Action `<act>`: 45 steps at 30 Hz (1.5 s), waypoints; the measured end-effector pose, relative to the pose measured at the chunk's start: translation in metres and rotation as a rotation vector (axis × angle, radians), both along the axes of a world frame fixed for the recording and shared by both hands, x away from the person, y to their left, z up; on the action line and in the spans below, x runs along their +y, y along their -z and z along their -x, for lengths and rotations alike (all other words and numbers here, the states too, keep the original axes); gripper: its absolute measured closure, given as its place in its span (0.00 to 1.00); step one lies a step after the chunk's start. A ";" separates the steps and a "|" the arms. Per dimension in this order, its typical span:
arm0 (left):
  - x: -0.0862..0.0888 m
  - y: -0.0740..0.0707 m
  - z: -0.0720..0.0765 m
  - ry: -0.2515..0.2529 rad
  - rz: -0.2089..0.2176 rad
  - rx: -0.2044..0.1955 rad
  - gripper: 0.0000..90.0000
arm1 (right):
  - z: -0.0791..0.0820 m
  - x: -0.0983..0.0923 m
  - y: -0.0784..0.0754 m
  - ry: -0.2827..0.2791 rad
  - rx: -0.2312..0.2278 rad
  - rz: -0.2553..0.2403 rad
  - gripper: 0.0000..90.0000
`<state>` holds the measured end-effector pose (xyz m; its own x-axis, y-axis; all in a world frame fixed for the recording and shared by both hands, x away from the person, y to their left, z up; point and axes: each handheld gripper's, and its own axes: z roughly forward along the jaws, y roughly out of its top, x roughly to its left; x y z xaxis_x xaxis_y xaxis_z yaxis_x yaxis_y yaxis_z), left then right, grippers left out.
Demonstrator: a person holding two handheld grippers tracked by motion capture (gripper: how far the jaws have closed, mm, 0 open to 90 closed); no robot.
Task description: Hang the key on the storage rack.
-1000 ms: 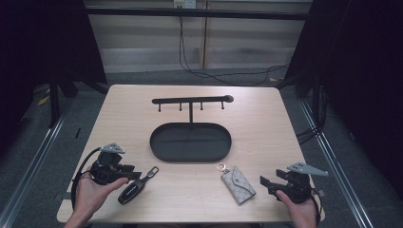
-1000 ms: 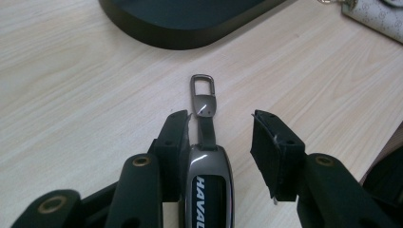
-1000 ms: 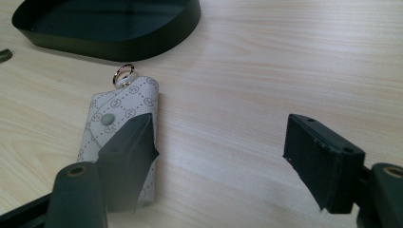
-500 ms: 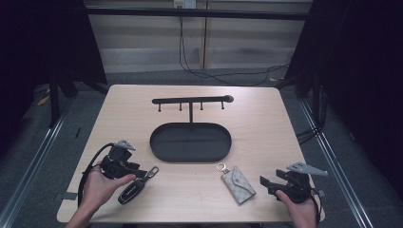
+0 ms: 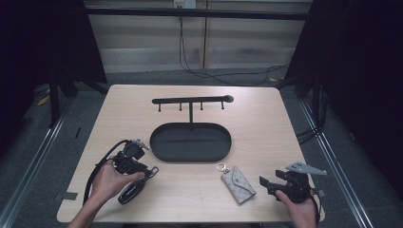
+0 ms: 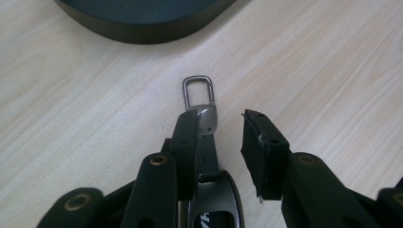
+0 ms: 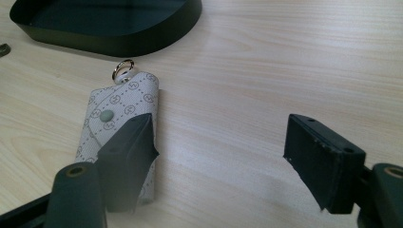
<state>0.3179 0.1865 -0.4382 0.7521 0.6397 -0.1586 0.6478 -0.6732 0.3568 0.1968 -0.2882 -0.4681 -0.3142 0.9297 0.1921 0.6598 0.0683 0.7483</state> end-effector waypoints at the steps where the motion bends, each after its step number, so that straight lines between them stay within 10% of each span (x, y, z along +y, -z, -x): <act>1: 0.000 0.002 -0.002 0.003 -0.006 0.005 0.75 | 0.000 0.000 0.000 0.001 0.002 0.001 0.28; 19: -0.007 0.015 -0.020 0.009 -0.066 0.088 0.76 | -0.001 0.000 0.001 -0.002 0.016 0.003 0.28; 45: -0.027 0.026 -0.025 0.068 -0.196 0.096 0.76 | -0.002 0.000 0.002 -0.006 0.021 -0.001 0.28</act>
